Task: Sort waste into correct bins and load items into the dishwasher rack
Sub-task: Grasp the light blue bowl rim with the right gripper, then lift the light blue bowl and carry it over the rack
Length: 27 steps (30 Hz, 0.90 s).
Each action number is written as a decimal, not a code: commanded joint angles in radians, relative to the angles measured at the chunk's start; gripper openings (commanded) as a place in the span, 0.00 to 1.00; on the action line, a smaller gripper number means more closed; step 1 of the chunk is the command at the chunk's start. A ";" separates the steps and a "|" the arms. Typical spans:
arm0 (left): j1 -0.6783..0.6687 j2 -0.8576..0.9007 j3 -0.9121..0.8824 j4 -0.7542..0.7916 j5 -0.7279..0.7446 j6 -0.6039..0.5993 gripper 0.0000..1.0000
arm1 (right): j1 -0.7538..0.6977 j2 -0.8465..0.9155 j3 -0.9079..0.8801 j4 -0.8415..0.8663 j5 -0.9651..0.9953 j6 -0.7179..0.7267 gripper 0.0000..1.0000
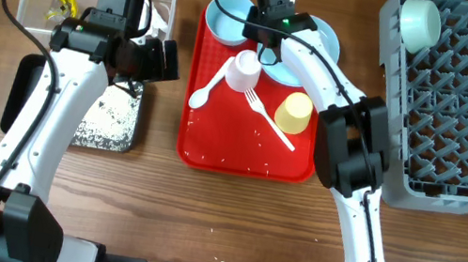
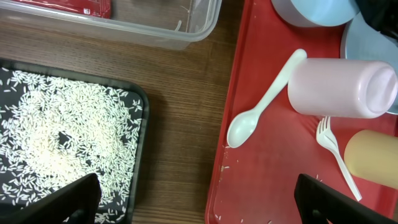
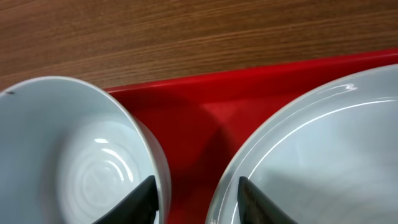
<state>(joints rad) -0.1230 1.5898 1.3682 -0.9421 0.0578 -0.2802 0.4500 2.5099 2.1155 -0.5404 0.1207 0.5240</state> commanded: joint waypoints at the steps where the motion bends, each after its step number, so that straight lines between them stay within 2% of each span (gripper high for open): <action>1: 0.003 0.008 0.005 0.002 0.012 -0.013 1.00 | 0.001 0.017 0.004 0.010 -0.024 0.000 0.16; 4: 0.003 0.008 0.005 0.002 0.012 -0.013 1.00 | 0.000 0.016 0.004 0.016 -0.024 -0.011 0.04; 10: 0.003 0.008 0.005 0.002 0.012 -0.013 1.00 | -0.022 -0.096 0.007 -0.032 0.043 -0.133 0.04; 13: 0.003 0.008 0.005 0.002 0.012 -0.013 1.00 | -0.029 -0.196 0.007 -0.081 0.154 -0.208 0.04; 19: 0.003 0.008 0.005 0.002 0.012 -0.013 1.00 | -0.029 -0.372 0.007 -0.197 0.507 -0.344 0.04; 21: 0.003 0.008 0.005 0.002 0.012 -0.013 1.00 | -0.029 -0.404 0.007 -0.248 0.684 -0.341 0.04; 23: 0.003 0.008 0.005 0.002 0.012 -0.013 1.00 | -0.031 -0.414 0.007 -0.285 0.952 -0.341 0.04; 25: 0.003 0.008 0.005 0.002 0.012 -0.013 1.00 | -0.061 -0.412 0.004 -0.291 1.306 -0.342 0.04; 27: 0.003 0.008 0.005 0.002 0.012 -0.013 1.00 | -0.109 -0.412 0.004 -0.294 1.344 -0.342 0.04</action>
<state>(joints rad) -0.1230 1.5898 1.3682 -0.9421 0.0582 -0.2802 0.3981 2.0998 2.1155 -0.8303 1.1908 0.1947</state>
